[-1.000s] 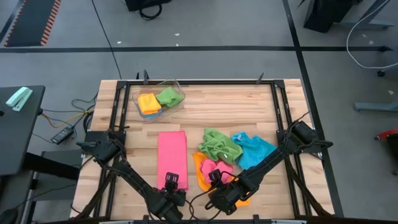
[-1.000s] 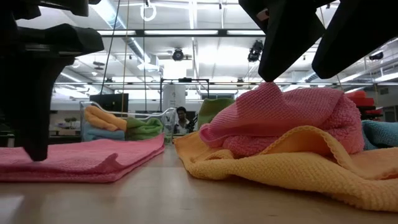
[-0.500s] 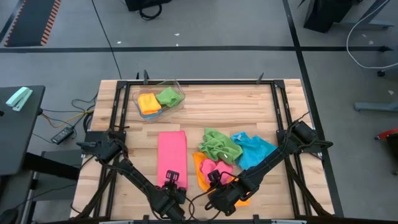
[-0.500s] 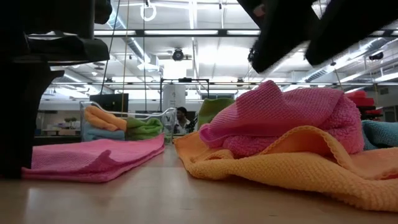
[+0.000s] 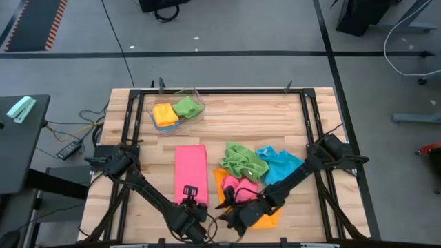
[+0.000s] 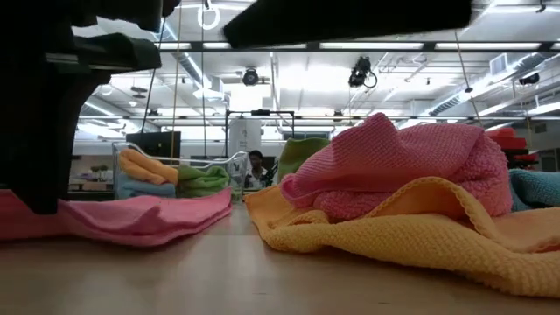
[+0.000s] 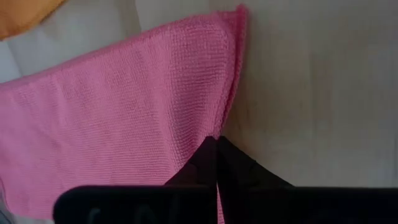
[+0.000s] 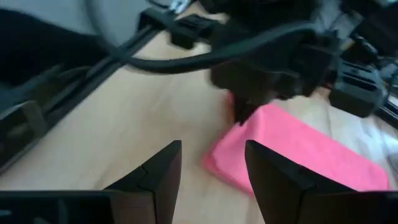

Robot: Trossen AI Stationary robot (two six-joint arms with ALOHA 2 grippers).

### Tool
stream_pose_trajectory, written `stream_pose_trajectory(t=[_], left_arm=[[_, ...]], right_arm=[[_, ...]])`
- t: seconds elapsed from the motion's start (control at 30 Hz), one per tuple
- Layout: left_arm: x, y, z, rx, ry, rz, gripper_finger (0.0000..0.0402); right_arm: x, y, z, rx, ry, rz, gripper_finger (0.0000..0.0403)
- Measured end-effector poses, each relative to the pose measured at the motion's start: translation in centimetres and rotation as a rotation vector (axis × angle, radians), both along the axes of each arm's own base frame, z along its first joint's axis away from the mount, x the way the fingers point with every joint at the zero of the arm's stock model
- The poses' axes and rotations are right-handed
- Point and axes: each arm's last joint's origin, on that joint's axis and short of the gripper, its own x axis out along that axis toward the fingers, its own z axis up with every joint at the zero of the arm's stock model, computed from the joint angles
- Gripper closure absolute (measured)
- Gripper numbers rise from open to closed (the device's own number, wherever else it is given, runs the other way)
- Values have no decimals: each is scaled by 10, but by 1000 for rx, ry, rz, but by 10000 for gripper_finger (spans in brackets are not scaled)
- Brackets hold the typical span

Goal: Fold microfiber towels
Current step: Fold the left pink microfiber towel

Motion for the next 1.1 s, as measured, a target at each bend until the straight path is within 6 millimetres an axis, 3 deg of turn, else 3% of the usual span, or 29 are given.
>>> stream_pose_trajectory(t=[0.17, 0.3, 0.53, 0.8, 0.97, 1.1], left_arm=[[-1, -1, 3, -12, -14, 11, 398], [-2, -2, 13, -40, -43, 31, 395], [-6, -15, 28, -163, -91, 39, 395], [-3, -31, 45, -302, -101, 27, 395], [-4, -24, 49, -254, -53, 19, 396], [-2, -12, 45, -179, -19, -1, 395]], right_arm=[[15, -17, -12, 33, 16, -19, 216], [21, -17, -20, 69, 2, -5, 216], [18, -3, -30, 79, -22, 33, 216], [17, 10, -21, 74, -61, 59, 216], [23, 6, -16, 34, -83, 48, 216], [31, -14, -22, -13, -26, 7, 216]])
